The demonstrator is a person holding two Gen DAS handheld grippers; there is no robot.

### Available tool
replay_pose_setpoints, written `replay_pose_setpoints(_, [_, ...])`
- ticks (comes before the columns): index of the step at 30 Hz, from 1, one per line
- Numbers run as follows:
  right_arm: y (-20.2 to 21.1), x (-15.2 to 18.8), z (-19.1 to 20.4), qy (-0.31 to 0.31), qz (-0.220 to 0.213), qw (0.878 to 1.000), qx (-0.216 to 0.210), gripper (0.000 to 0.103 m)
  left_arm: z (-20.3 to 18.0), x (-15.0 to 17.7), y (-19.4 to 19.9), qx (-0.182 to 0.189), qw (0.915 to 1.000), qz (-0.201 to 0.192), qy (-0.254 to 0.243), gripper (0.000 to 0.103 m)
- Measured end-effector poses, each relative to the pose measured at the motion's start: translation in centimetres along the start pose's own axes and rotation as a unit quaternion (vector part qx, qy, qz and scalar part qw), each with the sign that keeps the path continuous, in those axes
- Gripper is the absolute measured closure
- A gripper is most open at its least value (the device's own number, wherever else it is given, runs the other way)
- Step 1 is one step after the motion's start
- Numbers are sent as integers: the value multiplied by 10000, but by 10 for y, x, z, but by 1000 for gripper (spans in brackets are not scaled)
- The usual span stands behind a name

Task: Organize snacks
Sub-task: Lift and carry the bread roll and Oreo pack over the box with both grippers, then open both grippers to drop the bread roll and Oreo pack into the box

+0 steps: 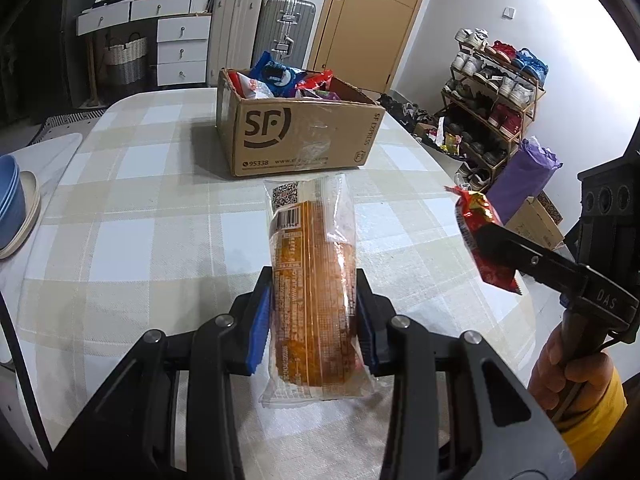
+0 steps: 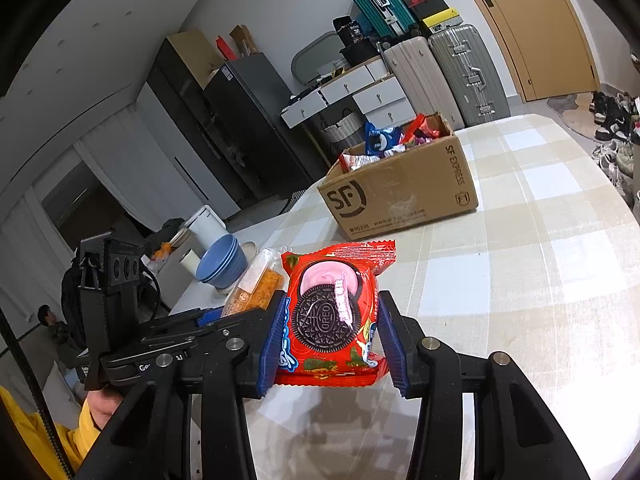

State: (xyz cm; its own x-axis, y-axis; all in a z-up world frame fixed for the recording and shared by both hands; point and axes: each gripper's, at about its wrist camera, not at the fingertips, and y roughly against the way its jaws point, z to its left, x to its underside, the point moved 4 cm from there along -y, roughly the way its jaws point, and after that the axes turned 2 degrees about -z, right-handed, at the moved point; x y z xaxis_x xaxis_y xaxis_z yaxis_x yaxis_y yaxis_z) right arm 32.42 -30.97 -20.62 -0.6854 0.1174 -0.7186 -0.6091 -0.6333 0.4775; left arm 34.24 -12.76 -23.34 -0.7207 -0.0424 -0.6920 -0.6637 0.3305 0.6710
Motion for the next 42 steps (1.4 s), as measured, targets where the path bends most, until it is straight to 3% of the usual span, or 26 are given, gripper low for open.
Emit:
replay_pose_setpoints(8, [-3, -39, 5, 283, -166, 9994, -69, 58, 6, -45, -11, 49, 9999, -102, -44, 69])
replay_pose_setpoints(24, [-54, -180, 6, 923, -255, 9951, 232, 58, 18, -201, -51, -171, 9979, -365, -515, 69])
replay_pose_setpoints(31, [-91, -226, -14, 751, -169, 9965, 322, 58, 19, -257, -84, -331, 9962, -557, -584, 69])
replay_pose_setpoints(36, [-127, -239, -36, 616, 130, 9970, 439, 58, 28, -282, -123, -334, 9972, -392, -548, 69])
replay_pose_setpoints(42, [-161, -229, -62, 352, 496, 9970, 478, 58, 38, -293, -164, -241, 9983, -170, -506, 69])
